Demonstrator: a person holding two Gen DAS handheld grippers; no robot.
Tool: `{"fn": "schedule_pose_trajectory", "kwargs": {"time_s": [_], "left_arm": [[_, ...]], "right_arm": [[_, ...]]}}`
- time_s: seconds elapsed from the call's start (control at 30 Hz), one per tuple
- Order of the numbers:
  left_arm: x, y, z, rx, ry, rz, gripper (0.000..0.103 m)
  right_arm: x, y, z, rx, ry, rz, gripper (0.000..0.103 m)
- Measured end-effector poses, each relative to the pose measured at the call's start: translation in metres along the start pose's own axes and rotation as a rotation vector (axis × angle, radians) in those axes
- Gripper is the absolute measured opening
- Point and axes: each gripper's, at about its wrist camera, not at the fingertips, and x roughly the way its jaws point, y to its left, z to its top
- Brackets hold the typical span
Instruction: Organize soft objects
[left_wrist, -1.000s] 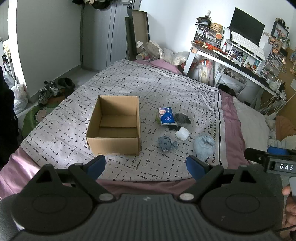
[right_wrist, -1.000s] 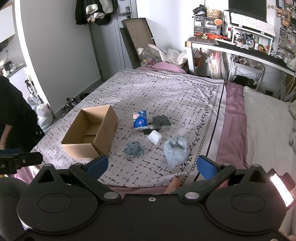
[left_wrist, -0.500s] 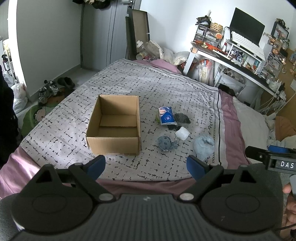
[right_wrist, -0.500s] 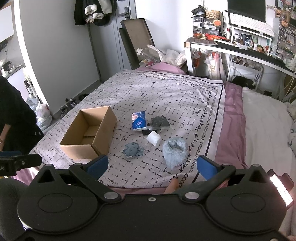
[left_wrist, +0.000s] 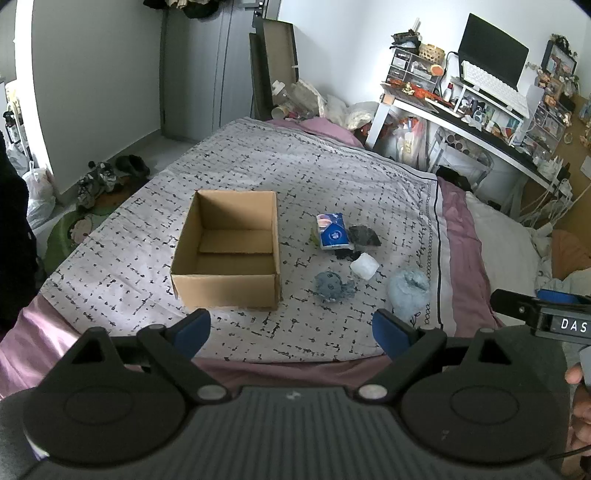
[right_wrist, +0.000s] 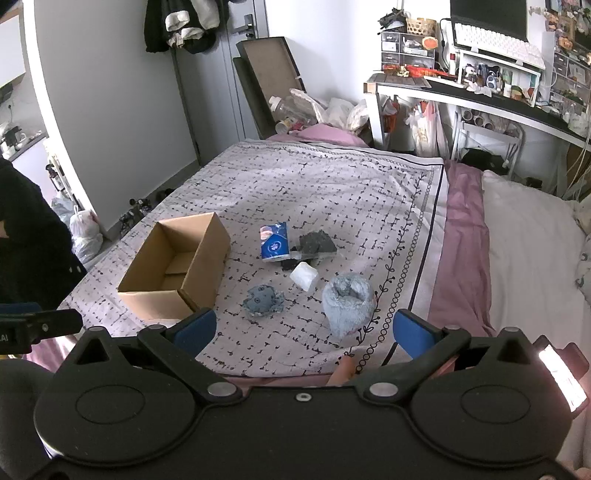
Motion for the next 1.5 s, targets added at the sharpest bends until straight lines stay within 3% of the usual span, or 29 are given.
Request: {"fn": "schedule_pose_trajectory", "kwargs": {"time_s": [0.63, 1.07, 1.27, 1.37, 1.5], "left_arm": [[0.052, -0.013, 0.017, -0.014, 0.023, -0.04, 0.094], [0.105, -0.026, 0.038, -0.052, 0.055, -0.1, 0.093], [0.137, -0.036, 0.046, -0.074, 0.081, -0.124, 0.093], [0.15, -0.044, 0.047, -0.078, 0.087, -0.151, 0.091], [0.171, -0.057, 0.051, -0.083, 0.1, -0.178, 0.091]], "right_arm": [[0.047, -0.022, 0.01, 0.066, 0.055, 0.004, 0.103], [0.091, -0.067, 0.026, 0.271, 0.049, 0.004, 0.102], [0.12, -0.084, 0.023, 0.375, 0.098, -0.03, 0.088], [0.135, -0.096, 0.02, 0.457, 0.143, 0.0, 0.074], [0.151, -0.108, 0.015, 0.553, 0.179, 0.006, 0.065]]}}
